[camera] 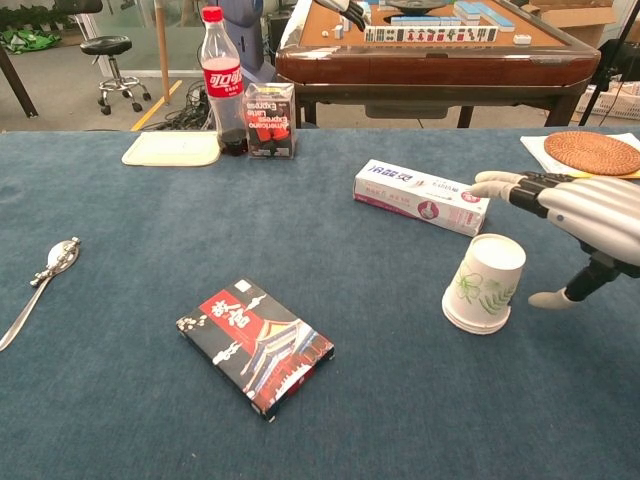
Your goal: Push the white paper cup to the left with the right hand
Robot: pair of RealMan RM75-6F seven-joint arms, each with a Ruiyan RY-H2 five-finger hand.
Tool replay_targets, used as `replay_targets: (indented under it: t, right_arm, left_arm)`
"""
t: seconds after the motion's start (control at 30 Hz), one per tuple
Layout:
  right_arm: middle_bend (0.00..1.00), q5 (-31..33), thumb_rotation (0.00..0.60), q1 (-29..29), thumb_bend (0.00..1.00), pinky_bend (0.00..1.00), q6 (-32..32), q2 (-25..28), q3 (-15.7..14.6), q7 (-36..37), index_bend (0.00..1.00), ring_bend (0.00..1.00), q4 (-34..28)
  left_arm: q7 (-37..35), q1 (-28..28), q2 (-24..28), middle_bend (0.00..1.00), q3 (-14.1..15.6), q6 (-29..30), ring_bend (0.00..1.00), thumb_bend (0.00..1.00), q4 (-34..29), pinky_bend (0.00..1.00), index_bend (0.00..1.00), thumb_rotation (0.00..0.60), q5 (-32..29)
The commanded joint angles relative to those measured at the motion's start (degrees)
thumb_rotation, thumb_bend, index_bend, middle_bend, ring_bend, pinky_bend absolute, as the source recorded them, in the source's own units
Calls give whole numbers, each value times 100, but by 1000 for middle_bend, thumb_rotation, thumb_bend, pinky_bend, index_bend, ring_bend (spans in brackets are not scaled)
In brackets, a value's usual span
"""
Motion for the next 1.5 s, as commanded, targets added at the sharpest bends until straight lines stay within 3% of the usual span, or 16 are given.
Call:
replay_targets:
  t: [0.03, 0.7, 1.5]
  right_arm:
    - [0, 59, 600, 74, 0, 103, -58, -110, 39, -28, 0, 0, 92]
    - [0, 297, 600, 595, 0, 103, -298, -693, 227, 38, 0, 0, 628]
    - [0, 1094, 600, 1484, 0, 103, -980, -1443, 795, -197, 0, 0, 1242]
  left_arm:
    - [-9, 6, 10, 445, -1, 1, 350, 44, -4, 509, 506, 600, -7]
    - [-82, 44, 92, 446, -16, -10, 351, 44, -64, 509, 508, 600, -72]
    - [-207, 92, 176, 448, -54, -27, 353, 44, -77, 509, 516, 600, -190]
